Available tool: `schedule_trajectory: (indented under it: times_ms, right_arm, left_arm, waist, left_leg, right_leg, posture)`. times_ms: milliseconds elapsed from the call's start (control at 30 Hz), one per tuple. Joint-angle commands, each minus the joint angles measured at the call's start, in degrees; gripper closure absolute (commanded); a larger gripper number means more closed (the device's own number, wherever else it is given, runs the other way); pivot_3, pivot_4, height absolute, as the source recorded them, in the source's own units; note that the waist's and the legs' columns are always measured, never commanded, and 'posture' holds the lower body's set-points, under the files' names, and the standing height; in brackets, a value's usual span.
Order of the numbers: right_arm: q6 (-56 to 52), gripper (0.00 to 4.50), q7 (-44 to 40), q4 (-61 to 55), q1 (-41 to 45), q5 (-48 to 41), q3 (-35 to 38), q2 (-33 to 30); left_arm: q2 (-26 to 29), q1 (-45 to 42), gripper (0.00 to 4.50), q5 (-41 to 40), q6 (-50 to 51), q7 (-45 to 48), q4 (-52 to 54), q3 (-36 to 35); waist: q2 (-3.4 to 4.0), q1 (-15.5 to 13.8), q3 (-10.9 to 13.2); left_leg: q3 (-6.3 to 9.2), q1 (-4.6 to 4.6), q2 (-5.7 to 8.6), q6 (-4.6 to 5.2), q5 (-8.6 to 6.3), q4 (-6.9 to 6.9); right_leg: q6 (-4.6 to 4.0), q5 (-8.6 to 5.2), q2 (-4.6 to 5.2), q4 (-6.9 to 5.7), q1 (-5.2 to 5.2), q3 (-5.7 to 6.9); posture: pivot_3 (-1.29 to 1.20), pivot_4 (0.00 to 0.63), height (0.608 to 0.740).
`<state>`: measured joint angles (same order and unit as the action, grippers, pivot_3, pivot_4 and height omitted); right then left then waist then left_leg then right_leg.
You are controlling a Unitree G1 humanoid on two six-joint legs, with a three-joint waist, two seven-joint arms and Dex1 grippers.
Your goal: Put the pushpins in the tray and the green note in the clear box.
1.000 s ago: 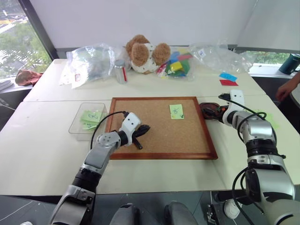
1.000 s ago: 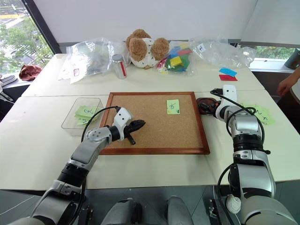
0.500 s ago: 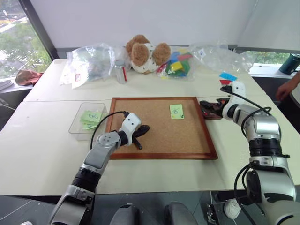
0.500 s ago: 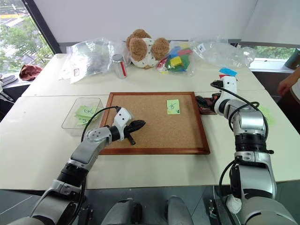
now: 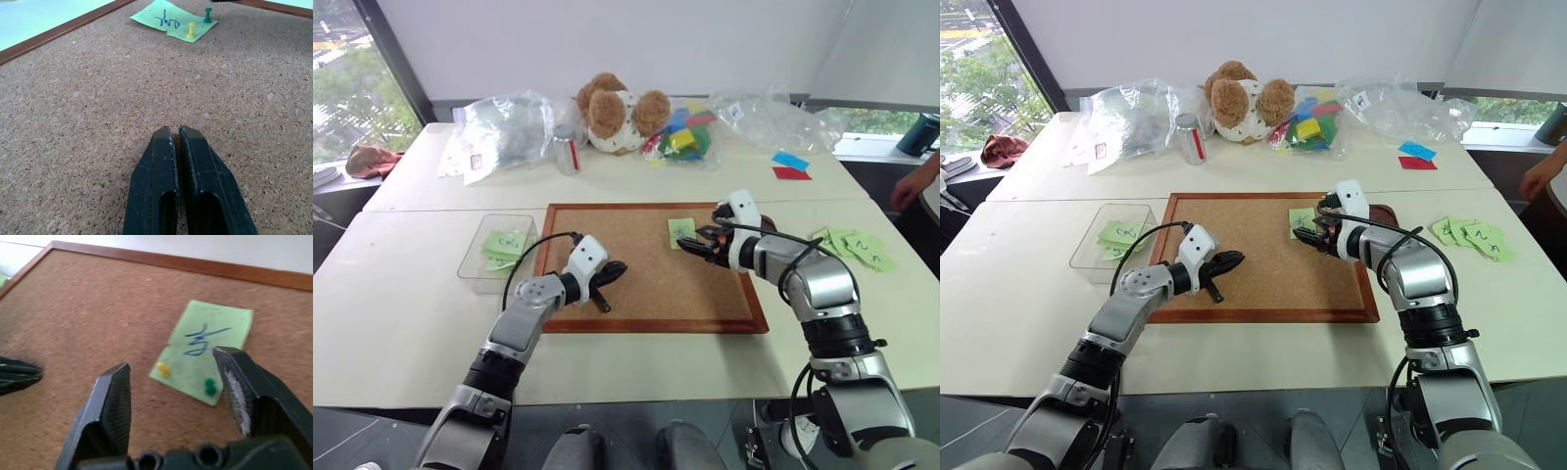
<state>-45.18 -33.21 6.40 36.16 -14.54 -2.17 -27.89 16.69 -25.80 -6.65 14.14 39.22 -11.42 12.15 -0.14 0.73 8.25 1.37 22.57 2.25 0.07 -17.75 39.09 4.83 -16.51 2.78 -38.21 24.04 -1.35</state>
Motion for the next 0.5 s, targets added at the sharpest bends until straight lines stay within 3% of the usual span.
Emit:
schedule_trajectory:
  times_ms: [33, 433, 467, 500]
  right_arm:
    - [3.37, 1.68, 0.27, 2.04, 0.91, 1.33, 0.03, 0.45]
    - [6.36, 1.68, -0.43, 6.36, 0.89, 2.55, -0.01, 1.24]
    - [6.45, 2.22, -0.41, 6.48, 0.86, 2.60, 0.06, 1.27]
    - [6.50, 2.46, -0.43, 6.56, 0.88, 2.58, 0.13, 1.30]
  left_arm:
    - [0.48, 1.70, 4.28, 1.45, 0.90, 0.01, -1.68, 0.76]
    - [0.52, 1.97, 4.28, 1.51, 0.89, -0.23, -1.43, 0.79]
    - [0.53, 2.01, 4.28, 1.51, 0.91, -0.24, -1.38, 0.82]
    - [0.53, 2.00, 4.28, 1.51, 0.90, -0.23, -1.39, 0.84]
  waist:
    - [0.00, 0.03, 0.00]
    - [0.00, 0.06, 0.00]
    - [0.00, 0.06, 0.00]
    - [0.00, 0.06, 0.00]
  left_leg:
    - [0.00, 0.00, 0.00, 0.00, 0.00, 0.00]
    - [0.00, -0.01, 0.00, 0.00, 0.00, 0.00]
    - [0.00, -0.02, 0.00, 0.00, 0.00, 0.00]
    - [0.00, -0.02, 0.00, 0.00, 0.00, 0.00]
  right_leg:
    - [0.00, 0.00, 0.00, 0.00, 0.00, 0.00]
    - [0.00, 0.00, 0.00, 0.00, -0.02, 0.00]
    - [0.00, 0.00, 0.00, 0.00, -0.02, 0.00]
    - [0.00, 0.00, 0.00, 0.00, -0.02, 0.00]
  posture:
    - [0.00, 0.150, 0.740]
    - [0.00, 0.150, 0.740]
    - [0.00, 0.150, 0.740]
    - [0.00, 0.150, 0.740]
